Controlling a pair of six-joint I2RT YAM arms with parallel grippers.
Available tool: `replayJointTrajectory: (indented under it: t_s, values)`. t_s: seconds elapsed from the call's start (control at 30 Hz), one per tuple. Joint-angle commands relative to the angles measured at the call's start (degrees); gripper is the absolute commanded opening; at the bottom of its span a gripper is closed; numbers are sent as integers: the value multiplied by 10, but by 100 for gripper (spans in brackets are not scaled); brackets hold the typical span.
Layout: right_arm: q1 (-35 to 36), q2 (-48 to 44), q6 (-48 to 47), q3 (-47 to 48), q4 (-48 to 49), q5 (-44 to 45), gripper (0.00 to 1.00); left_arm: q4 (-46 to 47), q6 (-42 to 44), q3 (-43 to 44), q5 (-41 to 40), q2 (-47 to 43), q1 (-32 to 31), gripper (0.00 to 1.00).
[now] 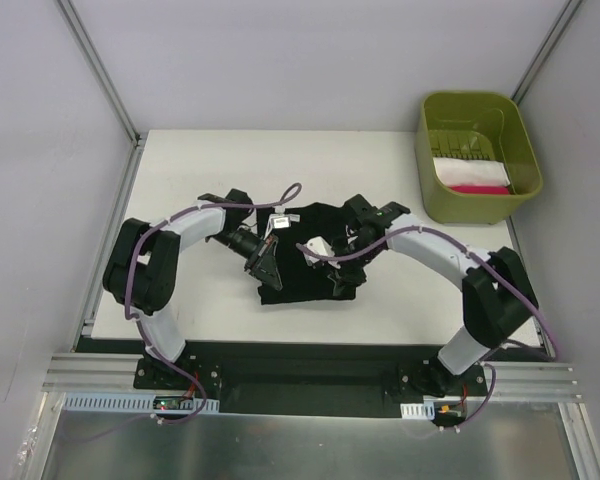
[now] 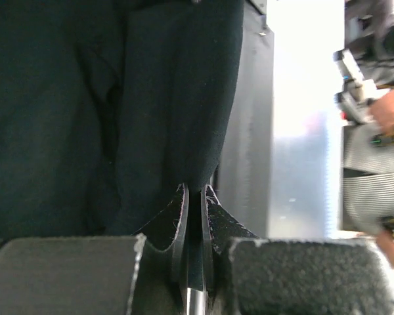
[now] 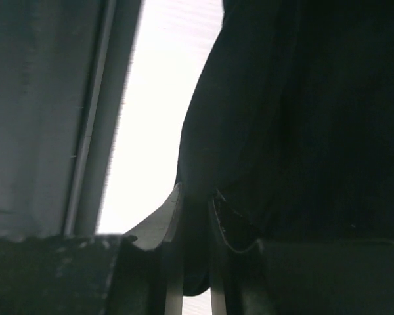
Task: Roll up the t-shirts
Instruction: Roll the T-shirt to the center of the board.
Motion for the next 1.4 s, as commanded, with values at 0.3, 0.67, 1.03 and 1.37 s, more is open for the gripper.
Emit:
replayJointTrajectory:
  t_s: [0.3,0.67,1.03,1.37]
  values:
    - [-56,251,-94,152,-358,-87,11,-142,-9,88,16,168,46,0]
    - [-76,433,-80,307,-483,-104,9,-157,-14,146,-55,236,90,12]
    - [-76,537,59,416,-489,-80,10,-33,-59,48,-111,82,162,34]
    - [-69,569,106,444,-489,-59,11,111,-227,-88,-387,-126,177,37]
